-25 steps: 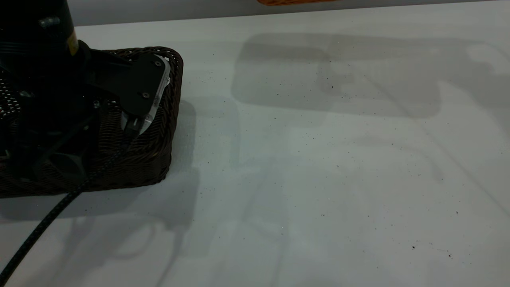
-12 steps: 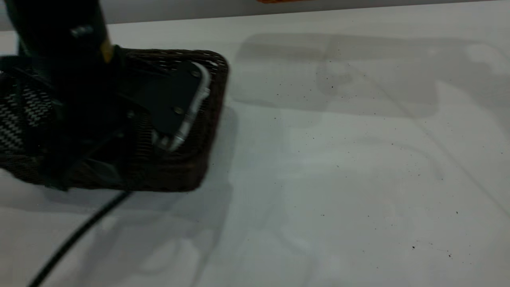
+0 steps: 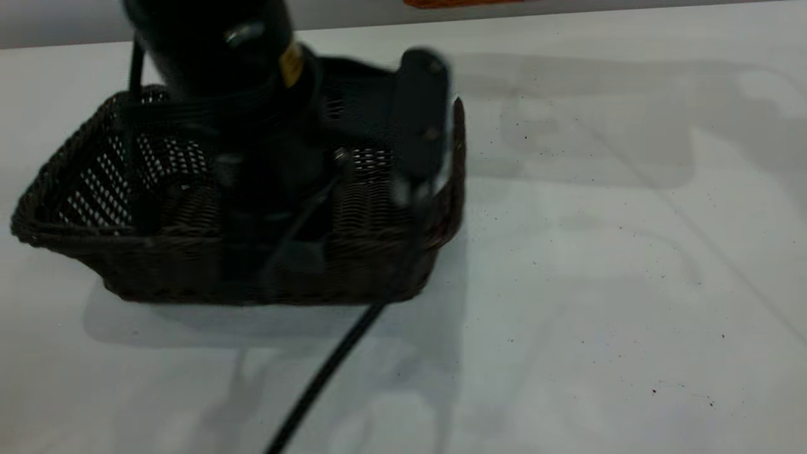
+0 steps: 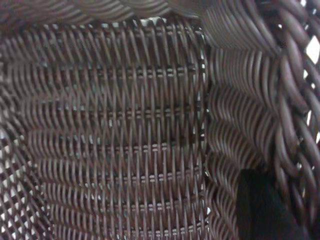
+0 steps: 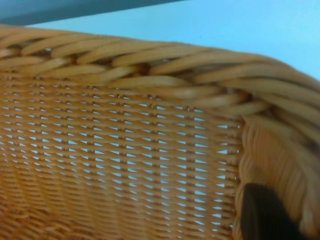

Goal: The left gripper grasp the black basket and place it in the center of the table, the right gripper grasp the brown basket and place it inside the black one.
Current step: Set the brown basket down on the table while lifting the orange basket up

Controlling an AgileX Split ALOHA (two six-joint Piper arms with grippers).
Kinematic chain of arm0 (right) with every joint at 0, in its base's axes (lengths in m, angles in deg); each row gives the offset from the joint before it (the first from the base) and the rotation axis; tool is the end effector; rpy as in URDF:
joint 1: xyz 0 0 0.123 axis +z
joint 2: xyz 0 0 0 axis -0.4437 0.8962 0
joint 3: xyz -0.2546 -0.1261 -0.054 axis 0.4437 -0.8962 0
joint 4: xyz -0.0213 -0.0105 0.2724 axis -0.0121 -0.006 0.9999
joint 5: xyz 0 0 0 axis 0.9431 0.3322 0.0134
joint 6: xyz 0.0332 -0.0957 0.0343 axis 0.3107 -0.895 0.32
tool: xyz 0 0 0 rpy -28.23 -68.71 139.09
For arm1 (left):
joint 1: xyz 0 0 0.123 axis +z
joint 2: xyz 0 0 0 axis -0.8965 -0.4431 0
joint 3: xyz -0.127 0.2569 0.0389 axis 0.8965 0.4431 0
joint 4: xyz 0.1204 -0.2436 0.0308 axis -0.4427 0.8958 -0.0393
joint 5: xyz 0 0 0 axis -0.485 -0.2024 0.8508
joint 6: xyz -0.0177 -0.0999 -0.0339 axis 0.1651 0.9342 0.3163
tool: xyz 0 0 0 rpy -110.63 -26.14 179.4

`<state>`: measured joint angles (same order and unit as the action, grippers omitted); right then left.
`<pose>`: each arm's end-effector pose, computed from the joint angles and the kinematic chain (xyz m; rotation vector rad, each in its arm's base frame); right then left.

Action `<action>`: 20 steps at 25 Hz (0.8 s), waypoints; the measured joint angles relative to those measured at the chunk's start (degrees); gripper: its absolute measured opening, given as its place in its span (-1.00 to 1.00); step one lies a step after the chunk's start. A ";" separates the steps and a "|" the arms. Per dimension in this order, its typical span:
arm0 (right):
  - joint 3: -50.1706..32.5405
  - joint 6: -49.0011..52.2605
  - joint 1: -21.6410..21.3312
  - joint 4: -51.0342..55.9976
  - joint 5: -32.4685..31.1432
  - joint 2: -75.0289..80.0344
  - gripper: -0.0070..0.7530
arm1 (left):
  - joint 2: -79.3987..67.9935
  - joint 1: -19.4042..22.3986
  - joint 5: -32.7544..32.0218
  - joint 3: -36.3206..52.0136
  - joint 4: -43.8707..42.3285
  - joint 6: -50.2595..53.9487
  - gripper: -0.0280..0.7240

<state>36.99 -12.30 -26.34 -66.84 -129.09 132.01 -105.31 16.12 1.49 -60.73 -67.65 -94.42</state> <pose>0.4737 0.0253 0.2791 0.0593 2.6291 0.3514 0.2399 -0.2461 0.1150 2.2039 2.0266 0.1549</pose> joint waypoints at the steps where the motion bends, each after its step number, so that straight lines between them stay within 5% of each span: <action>1: 0.00 0.00 0.00 0.00 -0.13 0.00 -0.70 | 0.00 -0.40 0.00 -0.54 0.42 1.16 -0.54; 9: 0.00 -0.05 0.00 -0.04 -1.36 0.00 -0.70 | 0.00 -4.71 1.73 -0.88 1.90 2.61 -0.54; 20: 0.00 -0.05 0.00 -0.04 -2.02 0.00 -0.70 | 0.00 -4.77 2.32 -0.88 3.03 2.78 -0.54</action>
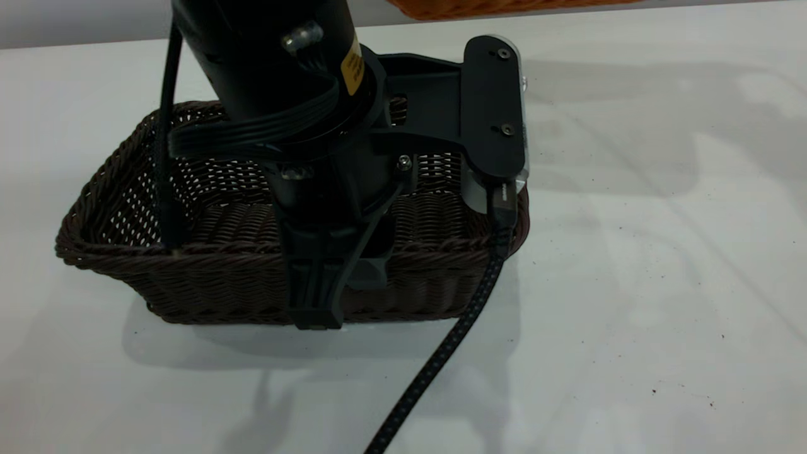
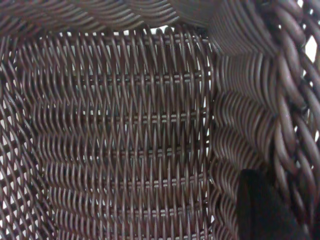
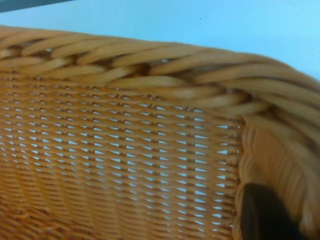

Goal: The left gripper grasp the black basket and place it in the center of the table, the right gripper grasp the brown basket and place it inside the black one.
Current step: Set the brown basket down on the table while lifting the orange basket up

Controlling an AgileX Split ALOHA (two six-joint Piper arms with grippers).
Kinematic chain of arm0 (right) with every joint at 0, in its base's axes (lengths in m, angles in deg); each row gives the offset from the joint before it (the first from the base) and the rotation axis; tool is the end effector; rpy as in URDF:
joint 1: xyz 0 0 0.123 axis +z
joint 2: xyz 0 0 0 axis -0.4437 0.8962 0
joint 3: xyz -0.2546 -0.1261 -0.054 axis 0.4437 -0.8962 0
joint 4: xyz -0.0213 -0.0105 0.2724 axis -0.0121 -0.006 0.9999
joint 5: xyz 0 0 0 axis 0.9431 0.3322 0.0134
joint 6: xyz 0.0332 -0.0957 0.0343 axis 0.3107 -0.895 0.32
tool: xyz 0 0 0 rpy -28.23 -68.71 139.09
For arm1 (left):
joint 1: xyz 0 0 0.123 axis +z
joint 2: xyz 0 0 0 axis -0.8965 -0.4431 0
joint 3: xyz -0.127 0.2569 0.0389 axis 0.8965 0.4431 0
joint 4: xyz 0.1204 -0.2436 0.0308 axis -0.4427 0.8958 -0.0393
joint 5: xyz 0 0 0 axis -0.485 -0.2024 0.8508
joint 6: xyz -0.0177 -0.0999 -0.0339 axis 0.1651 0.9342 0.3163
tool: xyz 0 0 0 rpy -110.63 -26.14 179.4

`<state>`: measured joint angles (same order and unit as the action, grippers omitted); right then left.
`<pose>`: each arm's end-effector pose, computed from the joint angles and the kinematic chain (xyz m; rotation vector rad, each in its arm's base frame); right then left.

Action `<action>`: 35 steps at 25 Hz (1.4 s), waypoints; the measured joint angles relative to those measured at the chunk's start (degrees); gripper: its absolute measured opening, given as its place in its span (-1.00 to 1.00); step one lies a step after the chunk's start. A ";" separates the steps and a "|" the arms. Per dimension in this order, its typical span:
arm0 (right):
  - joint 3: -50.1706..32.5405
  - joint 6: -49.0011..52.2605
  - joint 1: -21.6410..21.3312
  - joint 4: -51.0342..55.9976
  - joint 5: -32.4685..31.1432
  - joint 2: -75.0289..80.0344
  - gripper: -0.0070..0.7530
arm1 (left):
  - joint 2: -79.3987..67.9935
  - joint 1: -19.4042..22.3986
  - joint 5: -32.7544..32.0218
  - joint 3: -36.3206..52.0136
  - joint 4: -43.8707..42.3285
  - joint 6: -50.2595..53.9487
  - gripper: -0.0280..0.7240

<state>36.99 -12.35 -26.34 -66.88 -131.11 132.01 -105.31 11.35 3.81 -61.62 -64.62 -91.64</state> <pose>0.4703 0.0258 0.2775 0.0516 2.6636 0.3565 0.2205 -0.2741 0.1190 2.1614 1.9925 0.0726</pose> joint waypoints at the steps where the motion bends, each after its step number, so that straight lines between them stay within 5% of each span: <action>1: 0.00 0.00 0.00 0.00 0.00 0.00 -0.70 | 0.00 0.00 0.00 0.00 0.00 0.00 -0.54; 19: 0.00 -0.08 0.00 0.00 0.00 0.00 -0.70 | 0.00 0.00 -0.46 0.00 0.36 -3.23 -0.54; 35: 0.00 -0.08 0.00 0.00 -0.12 0.00 -0.70 | 0.00 0.00 -0.44 0.00 0.51 -3.00 -0.11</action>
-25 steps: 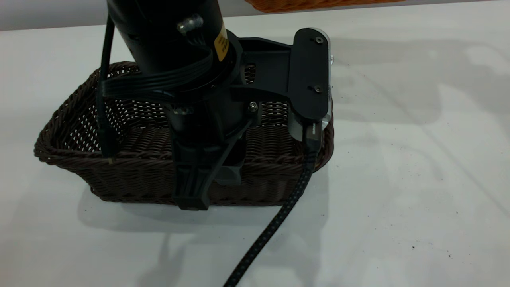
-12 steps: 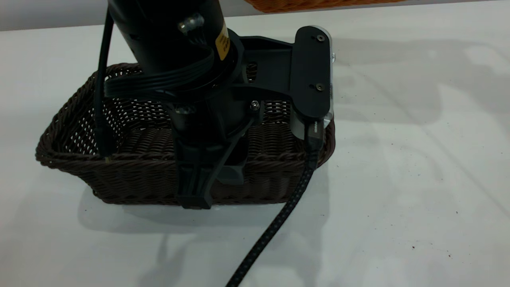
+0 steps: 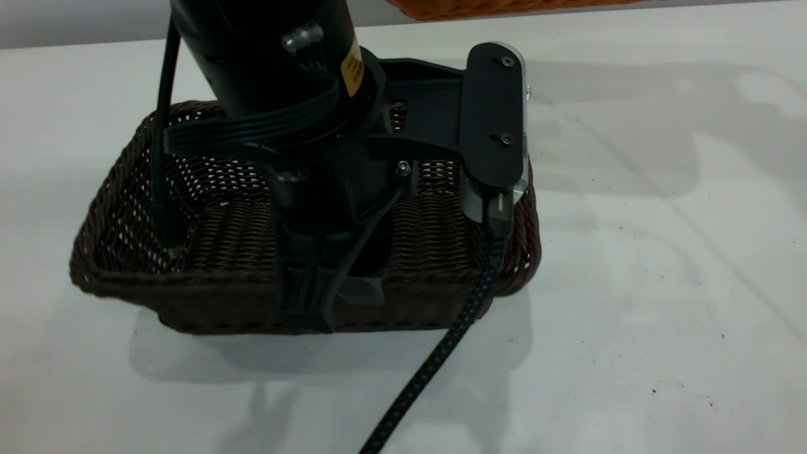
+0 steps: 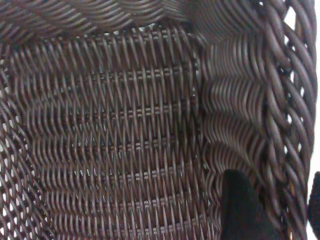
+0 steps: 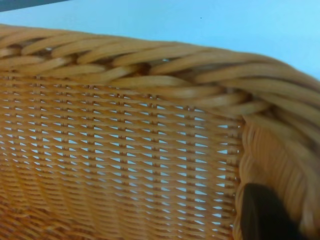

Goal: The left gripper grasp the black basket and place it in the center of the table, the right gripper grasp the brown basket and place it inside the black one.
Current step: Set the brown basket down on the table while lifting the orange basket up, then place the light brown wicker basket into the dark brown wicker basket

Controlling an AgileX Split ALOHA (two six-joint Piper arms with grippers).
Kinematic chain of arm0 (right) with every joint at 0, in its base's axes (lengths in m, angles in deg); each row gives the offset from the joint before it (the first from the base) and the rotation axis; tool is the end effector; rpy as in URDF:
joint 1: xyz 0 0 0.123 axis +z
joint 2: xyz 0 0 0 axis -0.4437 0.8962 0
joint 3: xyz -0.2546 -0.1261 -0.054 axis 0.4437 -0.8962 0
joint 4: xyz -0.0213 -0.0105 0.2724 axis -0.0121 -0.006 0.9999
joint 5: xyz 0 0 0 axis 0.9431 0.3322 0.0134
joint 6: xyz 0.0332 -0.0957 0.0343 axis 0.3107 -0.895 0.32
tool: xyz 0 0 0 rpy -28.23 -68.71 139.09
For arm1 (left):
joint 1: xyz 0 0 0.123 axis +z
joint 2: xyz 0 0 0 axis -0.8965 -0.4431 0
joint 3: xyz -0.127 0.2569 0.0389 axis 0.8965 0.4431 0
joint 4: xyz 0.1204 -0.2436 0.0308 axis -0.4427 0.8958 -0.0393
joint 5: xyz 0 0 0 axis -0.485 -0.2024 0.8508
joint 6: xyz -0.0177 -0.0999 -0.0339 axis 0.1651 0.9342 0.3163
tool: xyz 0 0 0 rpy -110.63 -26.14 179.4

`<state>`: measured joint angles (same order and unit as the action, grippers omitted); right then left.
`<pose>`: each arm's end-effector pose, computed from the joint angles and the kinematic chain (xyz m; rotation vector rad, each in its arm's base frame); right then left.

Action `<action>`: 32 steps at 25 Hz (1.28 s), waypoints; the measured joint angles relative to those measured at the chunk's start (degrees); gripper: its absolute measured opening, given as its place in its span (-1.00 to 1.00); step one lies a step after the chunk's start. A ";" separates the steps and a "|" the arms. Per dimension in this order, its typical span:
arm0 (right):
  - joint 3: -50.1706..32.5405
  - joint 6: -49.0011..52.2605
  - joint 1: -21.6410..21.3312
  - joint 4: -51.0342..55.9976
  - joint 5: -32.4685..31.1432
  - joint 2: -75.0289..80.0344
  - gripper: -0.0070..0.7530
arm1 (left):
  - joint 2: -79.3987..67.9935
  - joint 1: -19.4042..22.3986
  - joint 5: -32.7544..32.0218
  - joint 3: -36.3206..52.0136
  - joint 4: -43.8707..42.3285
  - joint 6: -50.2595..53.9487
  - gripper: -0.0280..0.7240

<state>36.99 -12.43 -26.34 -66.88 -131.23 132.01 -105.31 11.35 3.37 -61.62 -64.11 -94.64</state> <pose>0.4701 0.0258 0.2774 0.0494 2.6656 0.3564 0.2195 -0.2738 0.1188 2.2133 1.9491 0.0732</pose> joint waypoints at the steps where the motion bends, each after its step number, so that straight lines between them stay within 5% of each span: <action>1: 0.00 0.00 0.00 0.00 0.00 0.00 -0.70 | 0.00 0.00 0.00 0.00 -0.17 0.12 -0.08; 16: 0.00 -0.05 0.00 0.00 -0.30 0.00 -0.70 | 6.18 0.05 -4.58 -0.35 -0.74 -1.29 -0.04; 19: 0.00 -0.05 0.00 0.00 -1.44 0.00 -0.70 | 9.99 0.05 -5.22 -0.35 -0.74 -1.29 -0.19; 25: 0.00 0.11 0.00 0.12 -2.79 0.00 -0.70 | 19.41 0.05 -3.83 -0.35 -0.74 -0.91 -0.84; 32: 0.00 0.49 0.00 1.44 -9.12 0.00 -0.70 | 29.63 0.20 5.10 -0.35 -2.22 6.46 -0.92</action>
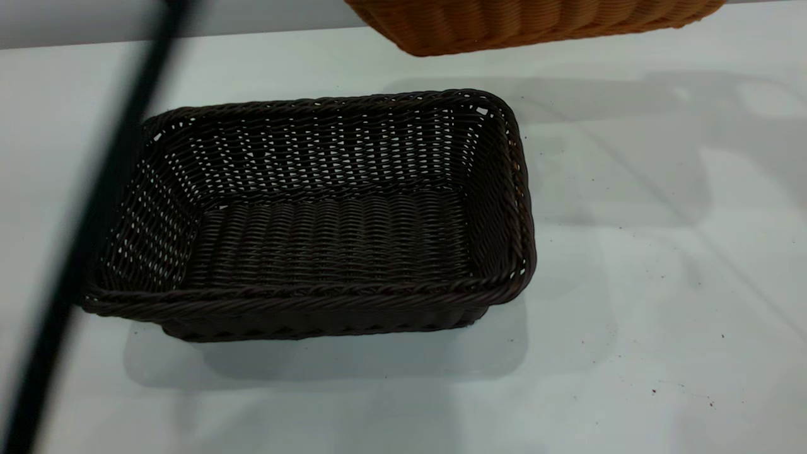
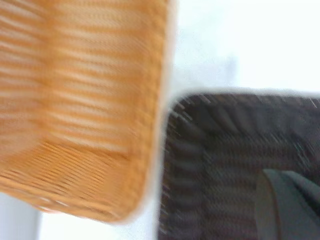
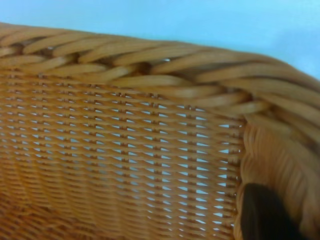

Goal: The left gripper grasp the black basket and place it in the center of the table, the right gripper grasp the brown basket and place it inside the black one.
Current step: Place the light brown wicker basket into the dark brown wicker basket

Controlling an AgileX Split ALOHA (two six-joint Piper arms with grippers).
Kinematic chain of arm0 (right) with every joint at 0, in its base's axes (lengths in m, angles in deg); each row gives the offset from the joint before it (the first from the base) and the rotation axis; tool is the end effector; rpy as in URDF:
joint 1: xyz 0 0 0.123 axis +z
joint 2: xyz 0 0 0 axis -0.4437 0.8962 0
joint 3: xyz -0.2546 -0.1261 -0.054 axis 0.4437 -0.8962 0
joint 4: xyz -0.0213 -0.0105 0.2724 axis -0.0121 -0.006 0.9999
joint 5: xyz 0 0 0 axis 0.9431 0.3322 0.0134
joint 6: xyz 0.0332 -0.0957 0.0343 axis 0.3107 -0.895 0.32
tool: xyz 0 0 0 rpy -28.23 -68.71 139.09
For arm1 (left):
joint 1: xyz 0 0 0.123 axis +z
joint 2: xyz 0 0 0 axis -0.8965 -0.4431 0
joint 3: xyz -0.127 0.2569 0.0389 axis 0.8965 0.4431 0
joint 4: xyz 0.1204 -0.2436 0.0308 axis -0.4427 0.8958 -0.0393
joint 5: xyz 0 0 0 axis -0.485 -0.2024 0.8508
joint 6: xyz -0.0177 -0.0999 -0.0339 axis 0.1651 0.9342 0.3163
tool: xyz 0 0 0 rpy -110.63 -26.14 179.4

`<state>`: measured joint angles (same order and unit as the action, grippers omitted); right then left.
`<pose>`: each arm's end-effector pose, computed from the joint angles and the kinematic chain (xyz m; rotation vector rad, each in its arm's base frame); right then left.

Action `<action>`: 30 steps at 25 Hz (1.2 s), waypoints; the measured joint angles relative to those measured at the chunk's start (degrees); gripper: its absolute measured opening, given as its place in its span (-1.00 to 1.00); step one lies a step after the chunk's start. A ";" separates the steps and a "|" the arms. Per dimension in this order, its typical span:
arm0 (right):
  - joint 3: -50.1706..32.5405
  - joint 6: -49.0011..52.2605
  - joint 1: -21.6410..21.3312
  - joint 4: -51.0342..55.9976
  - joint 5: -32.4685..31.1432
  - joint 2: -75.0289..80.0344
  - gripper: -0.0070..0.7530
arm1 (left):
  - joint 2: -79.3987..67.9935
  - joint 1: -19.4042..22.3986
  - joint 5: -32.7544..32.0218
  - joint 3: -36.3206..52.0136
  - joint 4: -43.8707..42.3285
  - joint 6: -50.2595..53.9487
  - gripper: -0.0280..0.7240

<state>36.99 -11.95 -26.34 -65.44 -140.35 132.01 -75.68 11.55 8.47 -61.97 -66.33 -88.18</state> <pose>0.4544 0.0303 0.2723 0.0390 2.8166 0.4223 0.1995 -0.2436 0.3016 1.6705 1.6336 -0.0094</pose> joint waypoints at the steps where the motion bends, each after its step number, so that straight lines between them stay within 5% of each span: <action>1: 0.00 0.00 0.02 0.49 -0.83 0.00 -0.70 | 1.54 0.00 1.85 0.00 -1.17 1.65 -0.92; 8: 0.00 0.16 2.80 6.05 -0.67 0.00 -0.70 | 9.32 0.00 7.26 0.00 -16.21 16.66 -0.93; 23: 0.00 3.28 17.43 7.93 -0.92 0.00 -0.70 | 10.44 0.05 -10.81 0.00 -69.10 68.54 -0.93; 30: -4.47 5.31 18.94 9.67 -0.80 0.00 -0.70 | 10.44 0.05 -15.29 0.00 -78.00 76.49 -0.93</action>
<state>32.52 -6.64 -7.40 -55.78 -141.16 132.01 -65.24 11.60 -6.82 -61.97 -144.33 -11.69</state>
